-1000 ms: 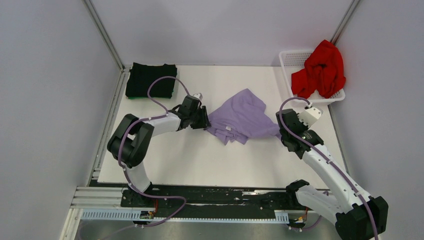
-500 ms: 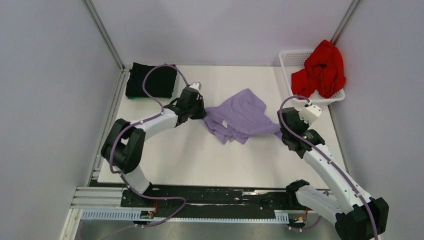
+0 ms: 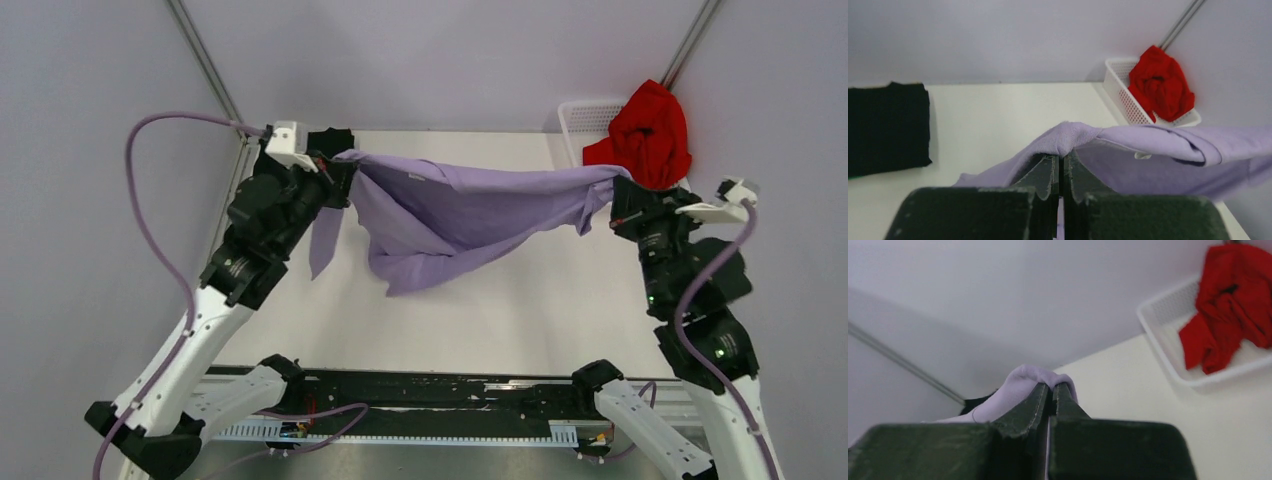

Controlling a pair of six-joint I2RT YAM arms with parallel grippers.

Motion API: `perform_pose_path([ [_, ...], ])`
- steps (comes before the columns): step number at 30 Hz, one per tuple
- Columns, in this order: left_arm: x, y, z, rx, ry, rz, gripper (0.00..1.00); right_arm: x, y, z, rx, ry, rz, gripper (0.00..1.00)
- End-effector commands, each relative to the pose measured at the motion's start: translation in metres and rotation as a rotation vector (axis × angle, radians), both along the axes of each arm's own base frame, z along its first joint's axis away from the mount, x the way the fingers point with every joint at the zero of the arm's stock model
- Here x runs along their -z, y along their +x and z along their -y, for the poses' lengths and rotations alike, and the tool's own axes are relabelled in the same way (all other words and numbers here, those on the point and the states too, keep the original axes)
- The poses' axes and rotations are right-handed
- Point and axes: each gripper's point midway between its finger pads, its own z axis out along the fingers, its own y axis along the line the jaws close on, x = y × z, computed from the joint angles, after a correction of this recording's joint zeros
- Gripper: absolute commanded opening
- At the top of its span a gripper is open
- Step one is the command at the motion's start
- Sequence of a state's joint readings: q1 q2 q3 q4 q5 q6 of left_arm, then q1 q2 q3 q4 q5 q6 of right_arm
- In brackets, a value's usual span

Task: Fold and stack the t-shirts
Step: Flatten out the tshirt

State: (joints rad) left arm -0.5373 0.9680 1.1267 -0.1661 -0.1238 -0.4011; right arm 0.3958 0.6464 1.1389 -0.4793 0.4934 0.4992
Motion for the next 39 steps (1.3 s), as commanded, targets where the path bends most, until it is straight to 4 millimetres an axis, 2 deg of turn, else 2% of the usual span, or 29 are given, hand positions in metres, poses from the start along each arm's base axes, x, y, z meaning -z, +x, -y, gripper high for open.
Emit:
perform_pose_path([
  [1, -0.087, -0.041, -0.035, -0.036, -0.004, 0.216, 0.00, -0.110, -0.050, -0.033, -0.282, -0.037, 0.338, 0.00],
  [2, -0.105, -0.056, -0.041, -0.022, -0.013, 0.257, 0.00, -0.124, -0.062, -0.038, -0.329, -0.040, 0.377, 0.00],
  [6, -0.145, -0.096, -0.054, 0.024, -0.044, 0.357, 0.00, -0.157, -0.094, -0.054, -0.470, -0.067, 0.478, 0.00],
  [10, -0.165, -0.125, -0.060, 0.076, -0.068, 0.417, 0.00, -0.173, -0.115, -0.059, -0.540, -0.072, 0.527, 0.00],
  [13, -0.167, -0.129, -0.059, 0.090, -0.074, 0.418, 0.00, -0.174, -0.112, -0.056, -0.516, -0.063, 0.518, 0.00],
  [16, -0.158, -0.118, -0.056, 0.078, -0.054, 0.380, 0.00, -0.159, -0.089, -0.048, -0.434, -0.043, 0.449, 0.00],
  [18, -0.142, -0.099, -0.055, 0.030, -0.028, 0.328, 0.00, -0.137, -0.066, -0.040, -0.353, -0.027, 0.365, 0.00],
  [20, -0.119, -0.072, -0.055, -0.041, 0.006, 0.265, 0.00, -0.105, -0.041, -0.037, -0.286, -0.010, 0.267, 0.00],
  [21, -0.096, -0.050, -0.057, -0.117, 0.032, 0.207, 0.00, -0.079, -0.024, -0.037, -0.256, -0.011, 0.198, 0.00],
  [22, -0.085, -0.038, -0.059, -0.157, 0.041, 0.179, 0.00, -0.055, -0.010, -0.037, -0.225, -0.006, 0.129, 0.00],
  [23, -0.059, -0.013, -0.063, -0.247, 0.076, 0.118, 0.00, -0.028, 0.003, -0.034, -0.182, 0.003, 0.054, 0.00],
  [24, -0.045, -0.001, -0.064, -0.289, 0.096, 0.087, 0.00, 0.002, 0.014, -0.033, -0.148, 0.006, -0.030, 0.00],
  [25, -0.015, 0.025, -0.066, -0.360, 0.144, 0.021, 0.00, 0.032, 0.022, -0.031, -0.110, 0.011, -0.108, 0.00],
  [26, -0.001, 0.037, -0.067, -0.385, 0.165, -0.012, 0.00, 0.067, 0.028, -0.029, -0.074, 0.024, -0.201, 0.00],
  [27, 0.031, 0.065, -0.064, -0.391, 0.202, -0.081, 0.00, 0.100, 0.032, -0.030, -0.054, 0.036, -0.284, 0.00],
  [28, 0.048, 0.080, -0.061, -0.381, 0.218, -0.113, 0.00, 0.130, 0.033, -0.032, -0.048, 0.051, -0.359, 0.00],
  [29, 0.075, 0.111, -0.057, -0.371, 0.226, -0.149, 0.00, 0.161, 0.032, -0.034, -0.043, 0.066, -0.438, 0.00],
  [30, 0.083, 0.129, -0.055, -0.374, 0.225, -0.151, 0.00, 0.189, 0.030, -0.037, -0.048, 0.072, -0.509, 0.00],
  [31, 0.123, 0.160, -0.051, -0.373, 0.264, -0.209, 0.00, 0.215, 0.029, -0.036, -0.036, 0.077, -0.572, 0.00],
  [32, 0.114, 0.180, -0.045, -0.375, 0.255, -0.188, 0.00, 0.239, 0.029, -0.029, -0.005, 0.079, -0.638, 0.00],
  [33, 0.157, 0.204, -0.037, -0.362, 0.310, -0.267, 0.00, 0.256, 0.029, -0.019, 0.031, 0.088, -0.694, 0.00],
  [34, 0.180, 0.229, -0.021, -0.317, 0.331, -0.311, 0.00, 0.269, 0.030, -0.009, 0.067, 0.098, -0.743, 0.05],
  [35, 0.186, 0.240, -0.014, -0.294, 0.334, -0.321, 0.03, 0.277, 0.031, 0.005, 0.126, 0.106, -0.777, 0.18],
  [36, 0.194, 0.258, 0.001, -0.246, 0.333, -0.337, 0.38, 0.283, 0.031, 0.020, 0.191, 0.110, -0.804, 0.40],
  [37, 0.196, 0.264, 0.008, -0.228, 0.322, -0.343, 0.69, 0.281, 0.034, 0.032, 0.248, 0.118, -0.812, 0.59],
  [38, 0.194, 0.273, 0.018, -0.196, 0.308, -0.345, 0.92, 0.278, 0.034, 0.043, 0.301, 0.112, -0.815, 0.71],
  [39, 0.191, 0.275, 0.023, -0.183, 0.292, -0.344, 0.96, 0.273, 0.036, 0.049, 0.332, 0.107, -0.807, 0.87],
])
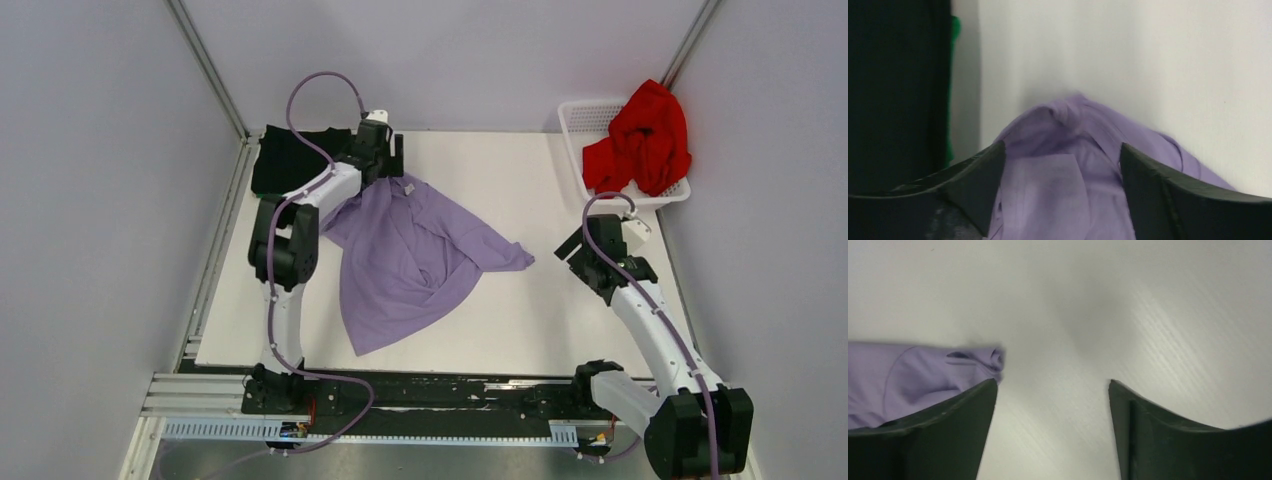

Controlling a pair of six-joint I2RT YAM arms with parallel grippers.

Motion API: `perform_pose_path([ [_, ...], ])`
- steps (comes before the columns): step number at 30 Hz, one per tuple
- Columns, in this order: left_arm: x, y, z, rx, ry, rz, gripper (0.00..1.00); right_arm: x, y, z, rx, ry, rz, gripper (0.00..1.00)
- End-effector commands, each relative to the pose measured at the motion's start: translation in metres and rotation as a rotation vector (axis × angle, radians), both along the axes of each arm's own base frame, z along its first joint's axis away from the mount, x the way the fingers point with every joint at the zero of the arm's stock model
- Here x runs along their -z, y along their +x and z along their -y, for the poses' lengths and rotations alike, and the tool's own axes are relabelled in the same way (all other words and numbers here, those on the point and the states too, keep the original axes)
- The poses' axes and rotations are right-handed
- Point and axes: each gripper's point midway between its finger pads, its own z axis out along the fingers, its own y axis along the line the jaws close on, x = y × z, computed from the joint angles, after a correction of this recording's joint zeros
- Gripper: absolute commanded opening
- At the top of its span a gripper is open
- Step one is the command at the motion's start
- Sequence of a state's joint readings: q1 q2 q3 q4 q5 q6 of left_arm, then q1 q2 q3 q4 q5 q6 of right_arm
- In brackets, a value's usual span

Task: Fold and stack the t-shirts
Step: Flatten out the tshirt

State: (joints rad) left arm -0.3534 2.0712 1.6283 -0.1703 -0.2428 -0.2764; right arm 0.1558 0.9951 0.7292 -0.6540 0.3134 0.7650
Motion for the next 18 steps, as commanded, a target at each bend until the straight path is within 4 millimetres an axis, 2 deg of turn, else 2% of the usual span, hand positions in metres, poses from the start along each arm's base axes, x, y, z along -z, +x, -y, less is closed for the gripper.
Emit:
perform_pose_path([
  [1, -0.086, 0.033, 0.037, 0.099, -0.138, 0.167, 0.99, -0.035, 0.014, 0.036, 0.186, -0.055, 0.068, 0.98],
  [3, -0.100, 0.024, 0.045, 0.137, -0.156, 0.184, 1.00, -0.048, 0.018, 0.035, 0.179, -0.054, 0.101, 1.00],
  [5, -0.115, 0.009, 0.049, 0.169, -0.146, 0.190, 1.00, -0.057, 0.025, 0.021, 0.080, -0.024, 0.141, 1.00],
  [8, -0.126, -0.022, 0.044, 0.154, -0.113, 0.167, 1.00, -0.065, 0.040, -0.021, -0.200, 0.059, 0.244, 1.00],
  [9, -0.130, -0.040, 0.041, 0.149, -0.108, 0.155, 1.00, -0.065, 0.042, -0.038, -0.303, 0.098, 0.268, 1.00],
  [10, -0.130, -0.050, 0.041, 0.150, -0.106, 0.149, 1.00, -0.065, 0.042, -0.058, -0.404, 0.151, 0.286, 1.00],
  [11, -0.128, -0.072, 0.039, 0.148, -0.115, 0.137, 1.00, -0.064, 0.040, -0.074, -0.495, 0.182, 0.295, 1.00],
  [12, -0.103, -0.090, 0.036, 0.145, -0.105, 0.083, 1.00, -0.063, 0.037, -0.090, -0.582, 0.204, 0.297, 1.00],
  [13, -0.122, -0.108, 0.039, 0.148, -0.148, 0.115, 1.00, -0.058, 0.035, -0.104, -0.655, 0.206, 0.285, 1.00],
  [14, -0.097, -0.127, 0.035, 0.146, -0.143, 0.060, 1.00, -0.055, 0.032, -0.120, -0.731, 0.188, 0.276, 1.00],
  [15, -0.114, -0.145, 0.041, 0.159, -0.202, 0.094, 1.00, -0.051, 0.030, -0.134, -0.798, 0.163, 0.260, 1.00],
  [16, -0.092, -0.163, 0.045, 0.189, -0.220, 0.055, 1.00, -0.046, 0.028, -0.148, -0.862, 0.139, 0.241, 1.00],
  [17, -0.102, -0.181, 0.051, 0.213, -0.275, 0.075, 1.00, -0.041, 0.027, -0.161, -0.914, 0.129, 0.221, 1.00],
  [18, -0.088, -0.203, 0.055, 0.250, -0.306, 0.051, 1.00, -0.035, 0.029, -0.172, -0.942, 0.134, 0.193, 1.00],
])
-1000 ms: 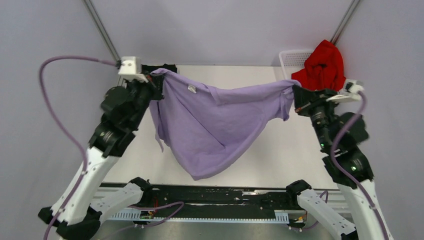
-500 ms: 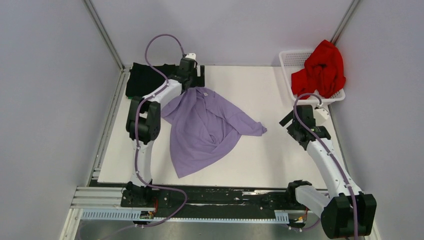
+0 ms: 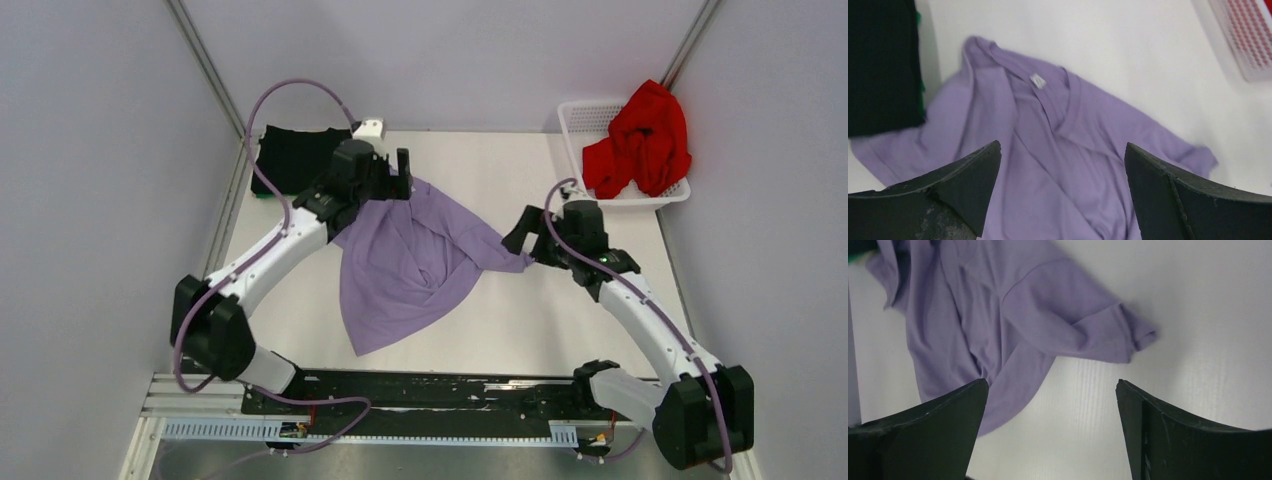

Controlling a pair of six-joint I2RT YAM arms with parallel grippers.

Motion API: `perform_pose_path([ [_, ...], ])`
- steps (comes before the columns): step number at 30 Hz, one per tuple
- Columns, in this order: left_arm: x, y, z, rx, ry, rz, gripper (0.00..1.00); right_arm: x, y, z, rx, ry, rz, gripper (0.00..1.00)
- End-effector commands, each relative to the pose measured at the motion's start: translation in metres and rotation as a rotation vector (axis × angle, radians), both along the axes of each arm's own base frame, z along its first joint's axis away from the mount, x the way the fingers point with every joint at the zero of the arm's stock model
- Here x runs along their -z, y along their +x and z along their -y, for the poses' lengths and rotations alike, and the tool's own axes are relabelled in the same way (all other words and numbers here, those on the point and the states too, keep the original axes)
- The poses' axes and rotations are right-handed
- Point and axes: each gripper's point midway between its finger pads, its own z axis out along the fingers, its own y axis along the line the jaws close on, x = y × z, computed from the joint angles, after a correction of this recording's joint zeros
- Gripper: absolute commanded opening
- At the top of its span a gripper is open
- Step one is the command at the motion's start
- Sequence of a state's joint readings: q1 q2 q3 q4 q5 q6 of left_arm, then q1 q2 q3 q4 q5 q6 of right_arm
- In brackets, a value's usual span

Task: Fold and stack the t-shirts
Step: Flatten out the tshirt

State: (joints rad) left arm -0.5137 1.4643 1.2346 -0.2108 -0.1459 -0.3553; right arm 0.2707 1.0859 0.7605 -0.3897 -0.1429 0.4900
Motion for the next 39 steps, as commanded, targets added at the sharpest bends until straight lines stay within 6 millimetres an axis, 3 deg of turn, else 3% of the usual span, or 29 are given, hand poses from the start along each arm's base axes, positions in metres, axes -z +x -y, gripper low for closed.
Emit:
perform_pose_path([
  [1, 0.035, -0.066, 0.014, 0.057, -0.155, -0.103, 1.00, -0.002, 0.004, -0.070, -0.326, -0.015, 0.046, 1.00],
  [4, 0.076, -0.106, 0.018, 0.095, -0.227, -0.207, 1.00, 0.012, 0.016, -0.101, -0.385, -0.037, -0.003, 1.00],
  [7, 0.109, -0.131, 0.017, 0.095, -0.277, -0.301, 1.00, 0.037, 0.038, -0.113, -0.402, -0.258, 0.037, 1.00],
  [10, 0.141, -0.150, 0.013, 0.076, -0.318, -0.370, 1.00, 0.058, 0.063, -0.107, -0.442, -0.521, 0.096, 1.00],
  [13, 0.162, -0.157, 0.005, 0.040, -0.308, -0.403, 1.00, 0.077, 0.076, -0.096, -0.433, -0.647, 0.059, 1.00],
  [18, 0.195, -0.159, -0.027, -0.133, -0.212, -0.442, 1.00, 0.105, 0.092, -0.075, -0.410, -0.788, 0.000, 1.00],
  [23, 0.205, -0.156, -0.064, -0.322, -0.131, -0.415, 1.00, 0.102, 0.115, -0.046, -0.213, -0.839, -0.017, 1.00],
  [29, 0.209, -0.149, -0.078, -0.404, -0.082, -0.421, 1.00, 0.087, 0.122, -0.014, -0.028, -0.667, -0.054, 1.00],
  [39, 0.220, -0.140, -0.097, -0.479, -0.058, -0.474, 1.00, 0.092, 0.111, 0.090, 0.355, -0.443, -0.257, 0.96],
])
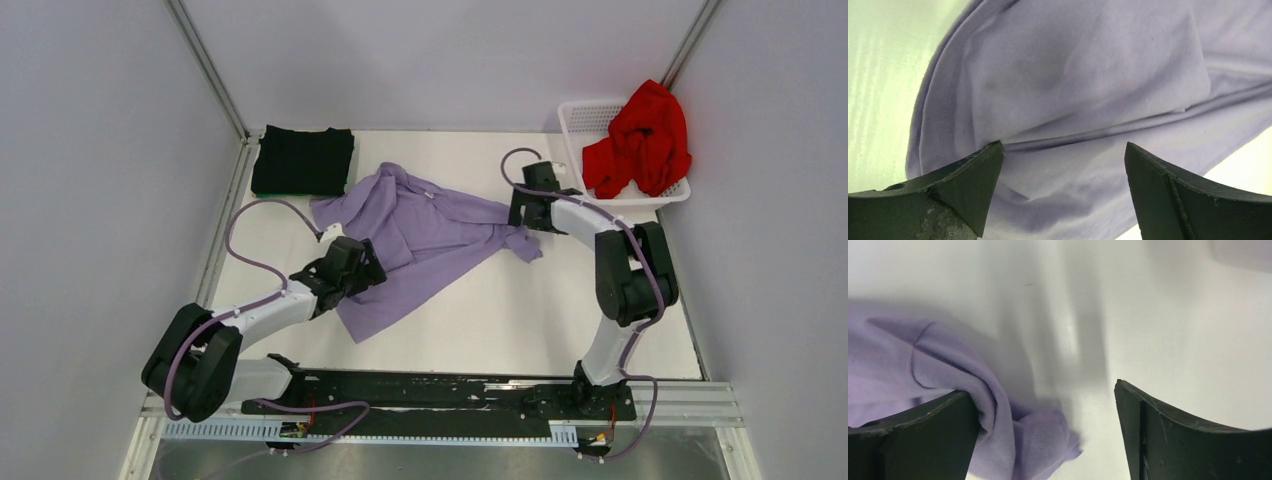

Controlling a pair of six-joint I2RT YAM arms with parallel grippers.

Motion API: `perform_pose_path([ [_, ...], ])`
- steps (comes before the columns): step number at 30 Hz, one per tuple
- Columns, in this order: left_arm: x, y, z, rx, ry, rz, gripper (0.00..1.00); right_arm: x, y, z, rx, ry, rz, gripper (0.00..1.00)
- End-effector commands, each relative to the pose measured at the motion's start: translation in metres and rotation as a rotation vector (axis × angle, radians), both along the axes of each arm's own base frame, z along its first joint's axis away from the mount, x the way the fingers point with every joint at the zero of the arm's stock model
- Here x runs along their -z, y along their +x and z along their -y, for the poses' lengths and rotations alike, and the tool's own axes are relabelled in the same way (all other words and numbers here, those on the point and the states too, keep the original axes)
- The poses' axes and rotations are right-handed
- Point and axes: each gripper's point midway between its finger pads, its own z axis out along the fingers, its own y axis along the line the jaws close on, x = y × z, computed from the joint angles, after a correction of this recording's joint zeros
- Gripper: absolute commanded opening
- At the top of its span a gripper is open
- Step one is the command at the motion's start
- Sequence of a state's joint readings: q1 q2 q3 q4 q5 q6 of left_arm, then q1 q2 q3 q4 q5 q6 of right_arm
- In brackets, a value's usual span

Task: Fold and stack the t-shirts
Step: Flatten out the tshirt

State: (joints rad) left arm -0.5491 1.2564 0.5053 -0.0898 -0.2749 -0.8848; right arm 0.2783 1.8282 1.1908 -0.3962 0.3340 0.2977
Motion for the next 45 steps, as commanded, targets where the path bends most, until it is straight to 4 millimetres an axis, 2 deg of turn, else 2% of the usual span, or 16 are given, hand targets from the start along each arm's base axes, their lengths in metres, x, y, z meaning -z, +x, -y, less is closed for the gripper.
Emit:
perform_pose_path([
  [1, 0.017, -0.006, -0.032, -0.087, 0.095, -0.083, 1.00, -0.007, -0.014, 0.038, 0.229, 0.110, -0.011, 0.96],
  [8, 0.008, 0.014, -0.046, -0.134, 0.117, -0.062, 1.00, 0.001, -0.047, 0.070, 0.438, 0.145, -0.096, 0.95],
  [13, 0.007, 0.036, -0.053, -0.151, 0.136, -0.063, 1.00, -0.001, -0.077, 0.089, 0.529, 0.141, -0.113, 0.98],
  [16, 0.007, 0.050, -0.054, -0.149, 0.138, -0.056, 1.00, -0.009, -0.086, 0.100, 0.559, 0.134, -0.085, 1.00],
  [20, -0.003, 0.087, -0.060, -0.161, 0.139, -0.031, 1.00, -0.034, -0.092, 0.106, 0.594, 0.162, -0.007, 1.00],
  [21, 0.002, 0.090, -0.059, -0.141, 0.140, -0.046, 1.00, -0.040, -0.095, 0.116, 0.625, 0.173, 0.016, 1.00],
  [23, -0.004, 0.108, -0.058, -0.131, 0.135, -0.023, 1.00, -0.057, -0.096, 0.119, 0.627, 0.193, 0.075, 1.00],
  [26, -0.027, 0.126, -0.057, -0.118, 0.140, 0.000, 1.00, -0.084, -0.097, 0.117, 0.603, 0.232, 0.167, 1.00],
  [28, -0.046, 0.127, -0.055, -0.098, 0.134, 0.021, 1.00, -0.105, -0.097, 0.109, 0.565, 0.286, 0.242, 1.00],
  [31, -0.071, 0.110, -0.058, -0.098, 0.115, 0.045, 1.00, -0.132, -0.094, 0.085, 0.415, 0.404, 0.353, 1.00],
  [33, -0.084, 0.087, -0.066, -0.126, 0.111, 0.045, 1.00, -0.148, -0.095, 0.066, 0.295, 0.479, 0.426, 1.00],
  [34, -0.088, 0.067, -0.074, -0.161, 0.106, 0.036, 1.00, -0.152, -0.096, 0.057, 0.242, 0.515, 0.449, 1.00],
  [35, -0.089, 0.057, -0.078, -0.181, 0.103, 0.030, 1.00, -0.153, -0.097, 0.052, 0.218, 0.535, 0.467, 1.00],
  [39, -0.069, -0.012, -0.098, -0.276, 0.071, -0.035, 1.00, -0.148, -0.095, 0.048, 0.194, 0.565, 0.506, 1.00],
  [41, -0.055, -0.034, -0.107, -0.336, 0.066, -0.068, 1.00, -0.144, -0.093, 0.046, 0.186, 0.570, 0.489, 1.00],
  [45, -0.037, -0.055, -0.120, -0.443, 0.063, -0.105, 1.00, -0.134, -0.088, 0.039, 0.161, 0.586, 0.435, 1.00],
])
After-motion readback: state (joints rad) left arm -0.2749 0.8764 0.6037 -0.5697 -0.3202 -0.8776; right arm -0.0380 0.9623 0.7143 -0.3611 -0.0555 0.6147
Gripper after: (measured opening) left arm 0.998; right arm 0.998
